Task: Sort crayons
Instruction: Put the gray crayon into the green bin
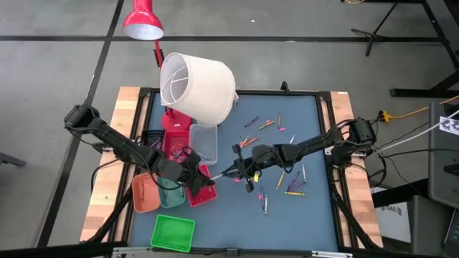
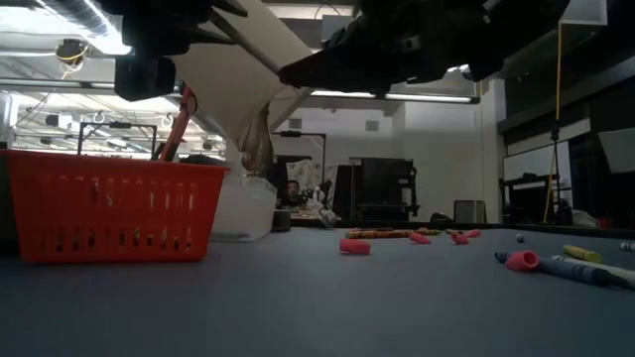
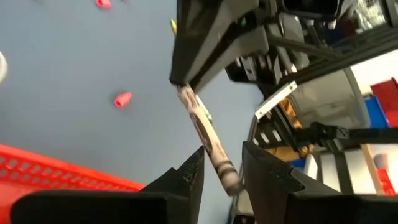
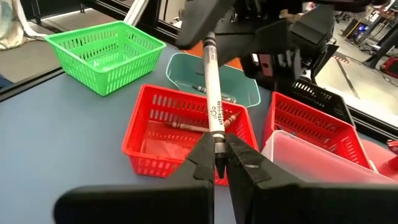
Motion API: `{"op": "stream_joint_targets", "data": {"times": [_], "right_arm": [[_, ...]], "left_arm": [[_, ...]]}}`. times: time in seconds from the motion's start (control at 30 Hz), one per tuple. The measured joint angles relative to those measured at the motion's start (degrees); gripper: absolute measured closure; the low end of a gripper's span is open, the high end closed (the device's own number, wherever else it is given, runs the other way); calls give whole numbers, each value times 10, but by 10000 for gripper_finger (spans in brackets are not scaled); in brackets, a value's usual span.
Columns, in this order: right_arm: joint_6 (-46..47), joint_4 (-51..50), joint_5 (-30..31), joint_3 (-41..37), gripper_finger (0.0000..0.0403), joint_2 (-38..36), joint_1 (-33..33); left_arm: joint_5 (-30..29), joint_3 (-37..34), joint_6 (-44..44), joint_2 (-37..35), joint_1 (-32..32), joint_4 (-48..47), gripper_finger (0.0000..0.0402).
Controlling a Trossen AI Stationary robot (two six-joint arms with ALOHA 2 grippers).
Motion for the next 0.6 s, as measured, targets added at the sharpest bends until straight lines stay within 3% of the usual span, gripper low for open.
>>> {"op": "stream_joint_targets", "data": {"times": [0.6], "right_arm": [[0, -4, 0, 0, 386, 0, 0]], "left_arm": [[9, 0, -9, 0, 19, -1, 308]]}}
